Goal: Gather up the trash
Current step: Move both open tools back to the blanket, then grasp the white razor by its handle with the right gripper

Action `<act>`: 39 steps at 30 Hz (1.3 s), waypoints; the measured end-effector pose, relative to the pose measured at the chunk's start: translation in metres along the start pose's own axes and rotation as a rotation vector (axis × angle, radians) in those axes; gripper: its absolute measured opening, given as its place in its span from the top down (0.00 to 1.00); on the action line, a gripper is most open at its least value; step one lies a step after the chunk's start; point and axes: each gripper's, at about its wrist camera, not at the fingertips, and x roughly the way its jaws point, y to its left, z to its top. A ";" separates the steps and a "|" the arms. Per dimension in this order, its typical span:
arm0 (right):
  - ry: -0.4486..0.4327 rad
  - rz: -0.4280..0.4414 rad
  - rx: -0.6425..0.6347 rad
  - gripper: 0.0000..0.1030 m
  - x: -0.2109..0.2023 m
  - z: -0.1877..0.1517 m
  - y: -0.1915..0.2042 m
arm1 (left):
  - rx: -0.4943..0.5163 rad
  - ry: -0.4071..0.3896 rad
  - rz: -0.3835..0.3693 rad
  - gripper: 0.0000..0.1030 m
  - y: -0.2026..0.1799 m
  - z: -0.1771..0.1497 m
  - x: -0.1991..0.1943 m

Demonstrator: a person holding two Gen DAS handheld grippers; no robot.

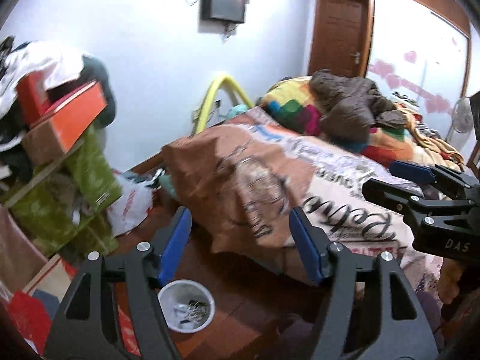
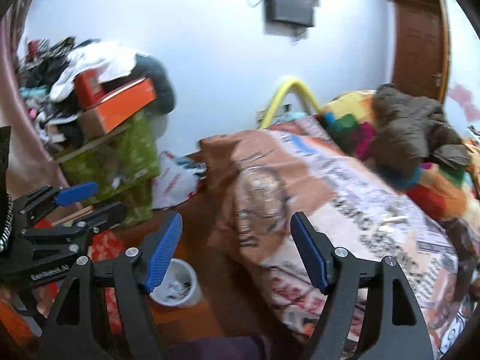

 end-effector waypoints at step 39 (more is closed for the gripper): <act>0.225 -0.322 0.476 0.20 0.130 -0.049 -0.319 | 0.125 0.231 -0.277 0.14 -0.215 0.039 0.271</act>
